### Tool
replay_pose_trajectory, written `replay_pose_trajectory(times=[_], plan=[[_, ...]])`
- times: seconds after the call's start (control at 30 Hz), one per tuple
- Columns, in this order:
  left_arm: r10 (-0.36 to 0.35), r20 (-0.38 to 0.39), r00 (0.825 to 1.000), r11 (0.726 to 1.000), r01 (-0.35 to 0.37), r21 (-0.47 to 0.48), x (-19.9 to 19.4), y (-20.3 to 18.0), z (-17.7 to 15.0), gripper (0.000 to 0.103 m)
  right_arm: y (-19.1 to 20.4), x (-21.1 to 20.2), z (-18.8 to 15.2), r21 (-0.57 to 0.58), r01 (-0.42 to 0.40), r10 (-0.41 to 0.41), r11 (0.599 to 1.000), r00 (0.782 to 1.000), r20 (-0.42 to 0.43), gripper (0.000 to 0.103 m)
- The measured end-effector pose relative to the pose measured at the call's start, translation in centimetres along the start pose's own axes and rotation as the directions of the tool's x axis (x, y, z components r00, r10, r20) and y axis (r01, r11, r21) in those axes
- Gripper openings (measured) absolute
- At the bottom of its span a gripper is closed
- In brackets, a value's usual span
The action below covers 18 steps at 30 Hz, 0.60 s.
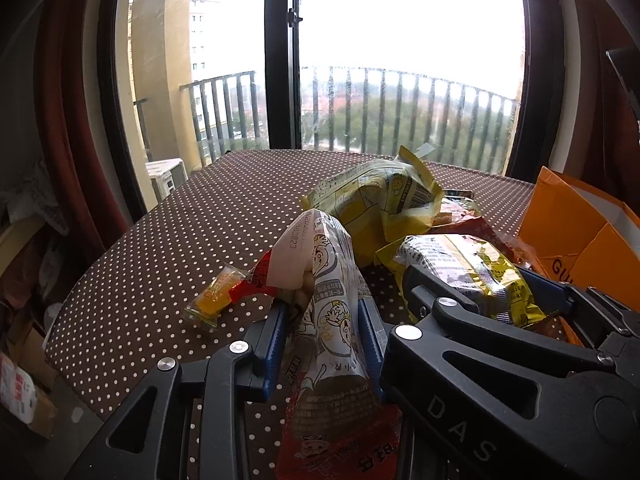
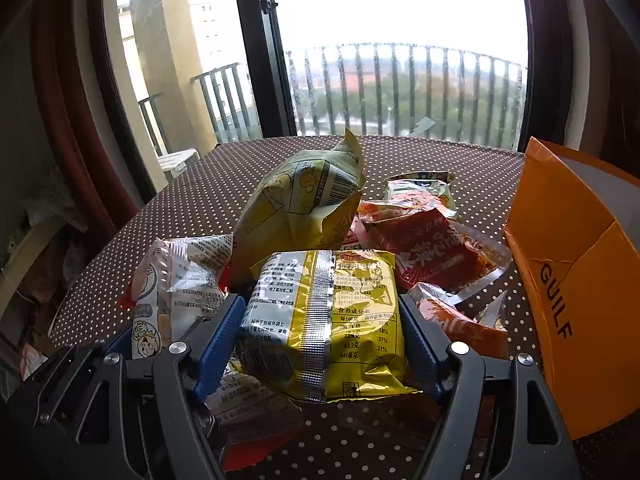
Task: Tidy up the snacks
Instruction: 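Lift both packets and carry them over the orange shoebox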
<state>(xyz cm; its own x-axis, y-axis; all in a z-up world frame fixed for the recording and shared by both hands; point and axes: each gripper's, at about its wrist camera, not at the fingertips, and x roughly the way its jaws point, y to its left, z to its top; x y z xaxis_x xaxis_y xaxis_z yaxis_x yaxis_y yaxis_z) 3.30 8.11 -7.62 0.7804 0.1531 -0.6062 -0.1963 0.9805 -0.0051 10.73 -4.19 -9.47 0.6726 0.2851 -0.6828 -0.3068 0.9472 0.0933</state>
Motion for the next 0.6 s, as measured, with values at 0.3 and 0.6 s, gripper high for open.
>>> replay_pose_trajectory(times=[0.3, 0.6], plan=[[-0.033, 0.024, 0.999, 0.999, 0.033, 0.002, -2.6, -1.6, 1.8, 0.034, -1.5, -3.3, 1.3, 0.022, 0.002, -0.003, 1.000, 0.999, 0.047, 0.078], [-0.061, 0.067, 0.996, 0.998, 0.060, 0.020, -4.7, -3.1, 4.3, 0.034, -3.1, -6.2, 3.0, 0.035, 0.014, -0.018, 0.999, 0.994, 0.109, 0.078]])
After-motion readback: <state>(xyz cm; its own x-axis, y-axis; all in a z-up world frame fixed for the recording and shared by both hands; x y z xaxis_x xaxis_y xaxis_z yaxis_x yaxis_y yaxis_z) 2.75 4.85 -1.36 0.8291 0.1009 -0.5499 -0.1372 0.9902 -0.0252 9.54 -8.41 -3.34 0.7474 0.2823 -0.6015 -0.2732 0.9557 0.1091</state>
